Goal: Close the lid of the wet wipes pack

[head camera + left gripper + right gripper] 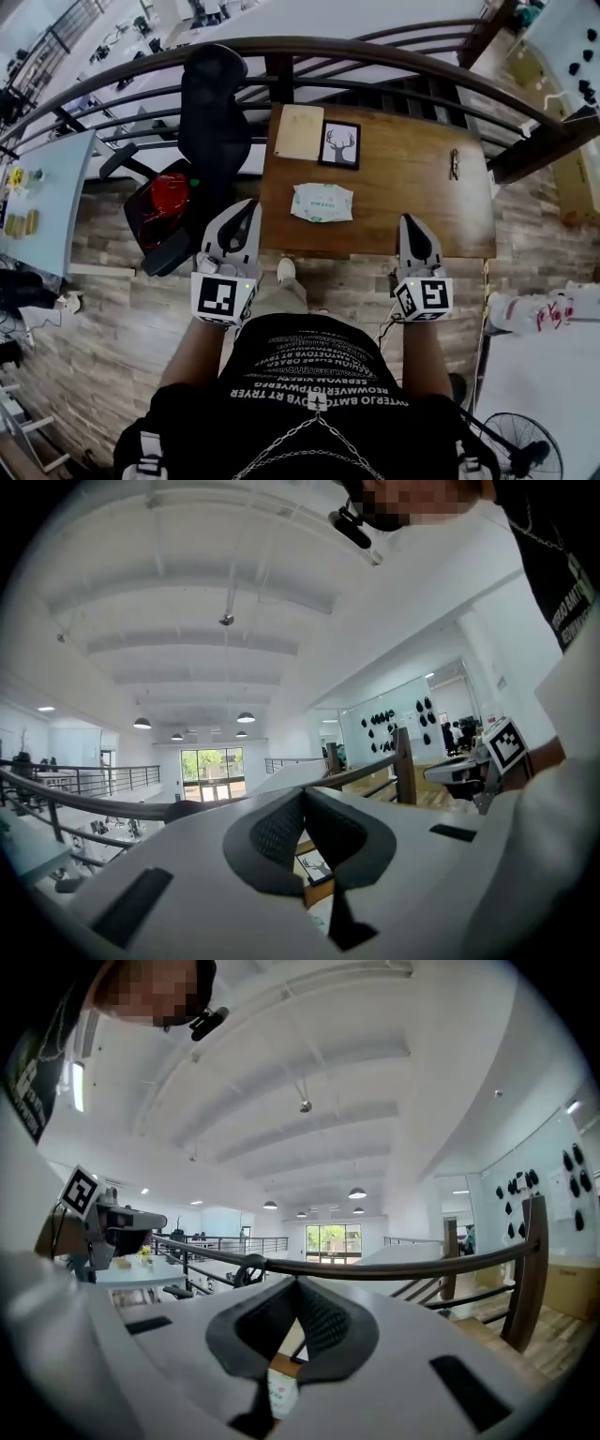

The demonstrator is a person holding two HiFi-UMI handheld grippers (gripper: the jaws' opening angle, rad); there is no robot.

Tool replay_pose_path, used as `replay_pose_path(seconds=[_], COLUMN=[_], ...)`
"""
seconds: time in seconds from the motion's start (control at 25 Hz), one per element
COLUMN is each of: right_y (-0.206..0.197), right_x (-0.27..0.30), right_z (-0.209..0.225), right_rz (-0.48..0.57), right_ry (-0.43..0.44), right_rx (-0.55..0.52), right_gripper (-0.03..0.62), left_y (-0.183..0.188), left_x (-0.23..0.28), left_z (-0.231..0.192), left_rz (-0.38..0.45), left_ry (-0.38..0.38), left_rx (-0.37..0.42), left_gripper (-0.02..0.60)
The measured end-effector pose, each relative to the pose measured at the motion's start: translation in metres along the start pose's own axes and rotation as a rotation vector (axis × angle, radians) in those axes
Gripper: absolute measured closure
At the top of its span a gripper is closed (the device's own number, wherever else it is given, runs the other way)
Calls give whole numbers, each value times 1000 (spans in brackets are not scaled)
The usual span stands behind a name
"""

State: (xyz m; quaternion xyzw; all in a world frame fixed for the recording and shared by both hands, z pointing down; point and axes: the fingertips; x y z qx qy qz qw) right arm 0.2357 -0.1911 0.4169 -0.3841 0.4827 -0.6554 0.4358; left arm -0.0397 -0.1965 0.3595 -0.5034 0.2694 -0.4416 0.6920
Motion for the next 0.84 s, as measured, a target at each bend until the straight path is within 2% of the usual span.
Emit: replay_pose_path(seconds=[0.24,0.52,0.84], right_y=[24,27,29], right_x=[-26,-35,-14], right_z=[-18,-33,-26], right_rz=[3,-1,-12], right_ry=[33,88,103], right_rx=[-110,-72,-71], right_gripper=[580,580,580], left_y=[19,22,16], left_x=[-20,-39,-24], left_z=[7,14,20], left_rz=[30,-10,-42], left_ry=[11,13,-22], left_rx=[4,1,5], left_gripper=[554,554,554])
Point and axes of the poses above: the fingertips, and each gripper's own axes: x forward along the fingers, z to its right, y out of its top, and after that the axes turned 14 degrees about x, right-handed
